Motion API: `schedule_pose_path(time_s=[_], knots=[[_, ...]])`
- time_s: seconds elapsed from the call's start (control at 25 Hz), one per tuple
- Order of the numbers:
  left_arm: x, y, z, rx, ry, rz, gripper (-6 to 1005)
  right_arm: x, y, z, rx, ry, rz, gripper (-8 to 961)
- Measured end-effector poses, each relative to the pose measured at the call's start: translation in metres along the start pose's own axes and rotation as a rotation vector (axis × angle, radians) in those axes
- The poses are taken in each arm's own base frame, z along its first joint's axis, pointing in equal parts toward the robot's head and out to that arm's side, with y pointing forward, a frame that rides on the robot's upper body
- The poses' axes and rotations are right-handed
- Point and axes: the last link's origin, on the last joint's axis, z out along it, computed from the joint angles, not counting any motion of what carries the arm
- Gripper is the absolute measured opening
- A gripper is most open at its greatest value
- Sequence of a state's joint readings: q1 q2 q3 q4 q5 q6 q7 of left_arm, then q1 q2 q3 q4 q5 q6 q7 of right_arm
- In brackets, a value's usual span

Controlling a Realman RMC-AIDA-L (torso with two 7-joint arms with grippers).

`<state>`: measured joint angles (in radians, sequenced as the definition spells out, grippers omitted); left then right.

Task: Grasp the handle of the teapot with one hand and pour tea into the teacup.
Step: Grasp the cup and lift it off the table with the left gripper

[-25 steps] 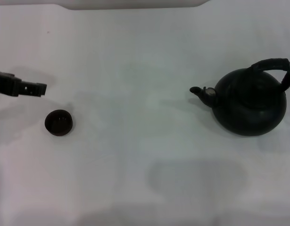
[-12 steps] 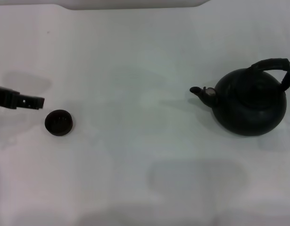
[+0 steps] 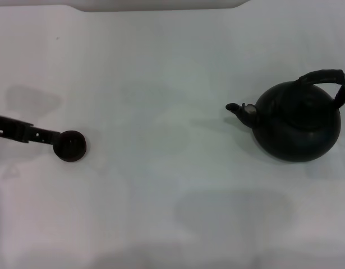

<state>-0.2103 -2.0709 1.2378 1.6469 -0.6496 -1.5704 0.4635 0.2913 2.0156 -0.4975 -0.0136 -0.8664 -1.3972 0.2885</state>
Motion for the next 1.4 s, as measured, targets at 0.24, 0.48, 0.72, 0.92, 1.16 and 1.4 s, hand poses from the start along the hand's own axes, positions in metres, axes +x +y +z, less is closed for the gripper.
schedule_pose_path(time_s=[0.24, 0.48, 0.72, 0.92, 1.16, 1.4], knots=[[0.0, 0.002, 0.018, -0.027, -0.048, 0.022, 880, 0.001, 0.001, -0.001, -0.006, 0.003, 0.0, 882], [0.002, 0.002, 0.03, -0.041, -0.086, 0.022, 880, 0.0, 0.001, -0.002, -0.007, -0.001, 0.0, 882], [0.003, 0.0, 0.038, -0.041, -0.103, 0.016, 879, 0.0, 0.002, -0.002, -0.009, -0.001, 0.001, 882], [0.005, 0.002, 0.044, -0.047, -0.114, 0.023, 879, 0.0, 0.002, -0.001, -0.012, -0.005, 0.001, 882], [0.006, 0.001, 0.049, -0.05, -0.119, 0.023, 879, -0.001, 0.002, -0.001, -0.013, -0.01, 0.001, 881], [0.009, 0.002, 0.054, -0.055, -0.124, 0.026, 876, -0.004, 0.003, -0.001, -0.019, -0.027, 0.001, 881]])
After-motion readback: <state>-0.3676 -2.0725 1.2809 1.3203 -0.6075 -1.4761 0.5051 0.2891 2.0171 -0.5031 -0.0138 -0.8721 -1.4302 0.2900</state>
